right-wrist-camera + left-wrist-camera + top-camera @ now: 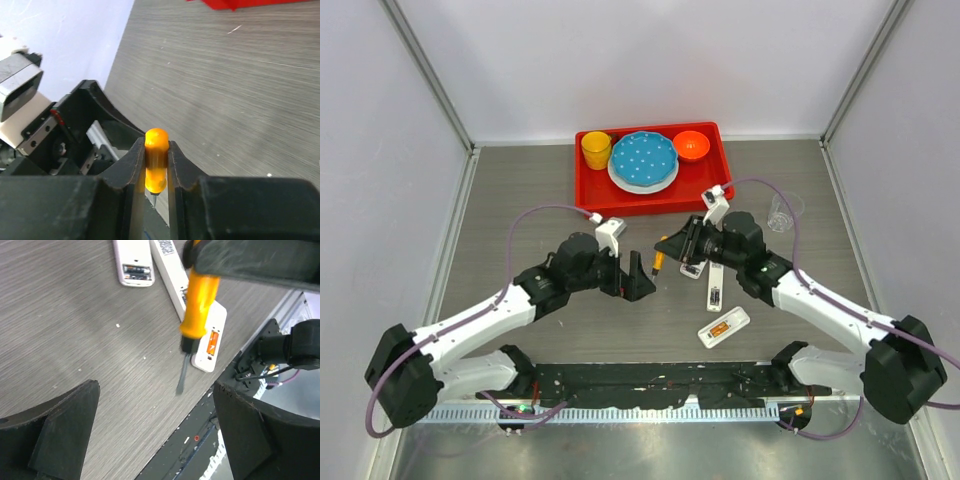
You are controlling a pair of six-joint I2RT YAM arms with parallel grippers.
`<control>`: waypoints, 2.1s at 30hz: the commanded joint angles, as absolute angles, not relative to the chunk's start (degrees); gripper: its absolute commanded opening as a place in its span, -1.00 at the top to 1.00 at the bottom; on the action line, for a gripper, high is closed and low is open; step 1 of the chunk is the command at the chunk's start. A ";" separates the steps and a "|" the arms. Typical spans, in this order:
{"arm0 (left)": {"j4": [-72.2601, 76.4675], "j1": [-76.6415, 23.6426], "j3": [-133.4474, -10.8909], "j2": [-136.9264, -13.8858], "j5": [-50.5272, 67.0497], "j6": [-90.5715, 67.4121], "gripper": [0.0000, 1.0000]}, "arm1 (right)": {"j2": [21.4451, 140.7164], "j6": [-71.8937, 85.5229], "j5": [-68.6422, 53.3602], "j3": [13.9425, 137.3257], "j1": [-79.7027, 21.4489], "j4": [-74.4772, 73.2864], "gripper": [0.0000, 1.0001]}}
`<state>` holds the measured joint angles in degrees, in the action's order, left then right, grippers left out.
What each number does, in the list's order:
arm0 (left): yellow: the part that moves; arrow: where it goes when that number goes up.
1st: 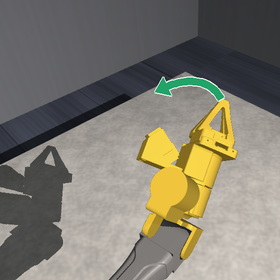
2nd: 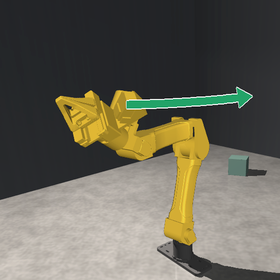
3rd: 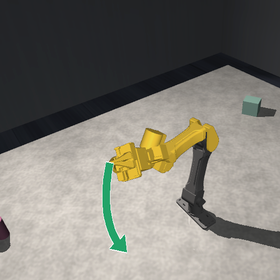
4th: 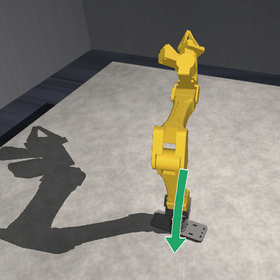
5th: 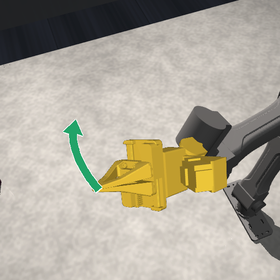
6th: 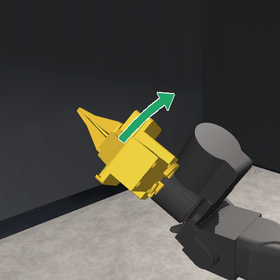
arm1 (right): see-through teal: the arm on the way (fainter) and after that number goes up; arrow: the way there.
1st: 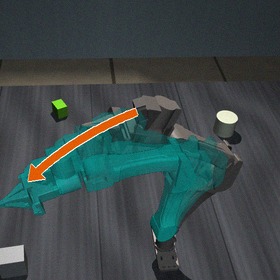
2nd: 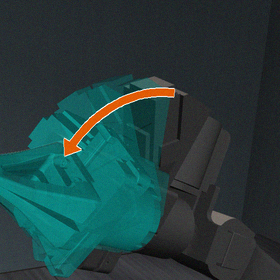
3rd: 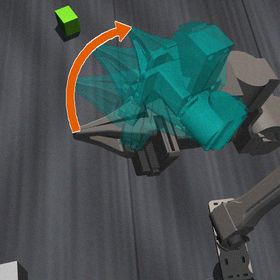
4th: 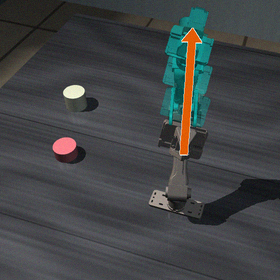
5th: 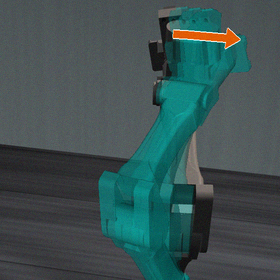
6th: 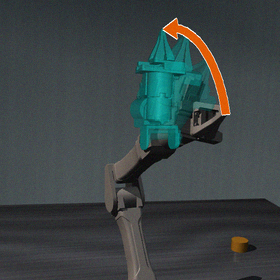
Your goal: Unload the batteries from the remote control
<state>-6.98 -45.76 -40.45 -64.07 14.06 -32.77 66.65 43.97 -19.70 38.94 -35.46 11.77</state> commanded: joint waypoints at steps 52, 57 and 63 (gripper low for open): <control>-10.37 -58.18 -81.65 -123.66 -10.89 -22.51 -0.19 | 33.05 27.77 20.83 48.96 -34.19 -23.73 0.98; -11.87 -58.18 -78.23 -120.42 -12.74 -20.74 0.19 | 33.92 27.95 19.78 48.34 -34.28 -23.47 0.98; -9.94 -58.18 -65.23 -110.86 -10.73 -21.44 0.21 | 36.55 29.26 15.82 46.50 -34.19 -20.49 0.97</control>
